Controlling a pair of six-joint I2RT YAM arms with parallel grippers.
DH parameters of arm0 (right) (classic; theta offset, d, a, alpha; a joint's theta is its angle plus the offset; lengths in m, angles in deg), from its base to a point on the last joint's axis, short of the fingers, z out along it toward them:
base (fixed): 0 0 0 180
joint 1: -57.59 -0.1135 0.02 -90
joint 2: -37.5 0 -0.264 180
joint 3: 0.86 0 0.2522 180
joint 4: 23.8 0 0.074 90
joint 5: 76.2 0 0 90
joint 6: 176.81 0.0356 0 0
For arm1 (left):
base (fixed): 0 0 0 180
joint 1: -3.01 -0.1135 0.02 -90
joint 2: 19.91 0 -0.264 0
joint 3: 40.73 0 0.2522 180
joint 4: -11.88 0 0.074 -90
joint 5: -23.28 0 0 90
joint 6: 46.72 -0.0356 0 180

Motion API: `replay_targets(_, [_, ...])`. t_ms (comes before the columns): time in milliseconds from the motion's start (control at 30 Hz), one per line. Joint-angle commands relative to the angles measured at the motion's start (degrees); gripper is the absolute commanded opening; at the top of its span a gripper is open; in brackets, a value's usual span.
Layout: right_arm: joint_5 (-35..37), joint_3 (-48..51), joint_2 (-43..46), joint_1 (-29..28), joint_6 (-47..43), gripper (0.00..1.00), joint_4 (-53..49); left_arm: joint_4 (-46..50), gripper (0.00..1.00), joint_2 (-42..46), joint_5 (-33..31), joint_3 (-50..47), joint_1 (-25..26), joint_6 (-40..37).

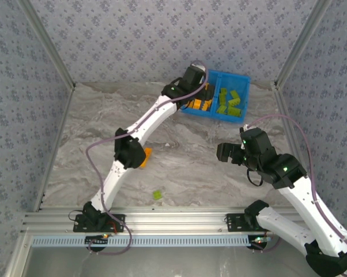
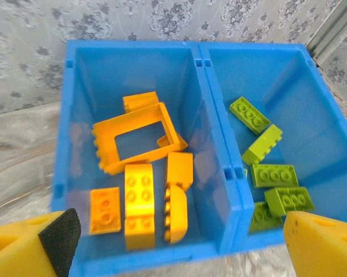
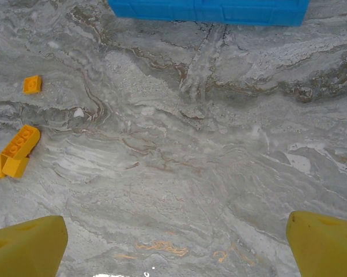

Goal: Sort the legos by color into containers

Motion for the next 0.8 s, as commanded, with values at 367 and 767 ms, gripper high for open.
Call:
replay_targets(367, [-3.1,1.1,-1.2,-0.5,1.7,1.00,2.6,-2.4,0.96,43.6,-0.4,-60.5,-9.2,0.1])
replay_targets(767, [-4.1,1.5,-2.8,-1.3,2.4,1.00,2.3,-4.2,0.96,32.4,5.9,-67.8,-18.6,6.1])
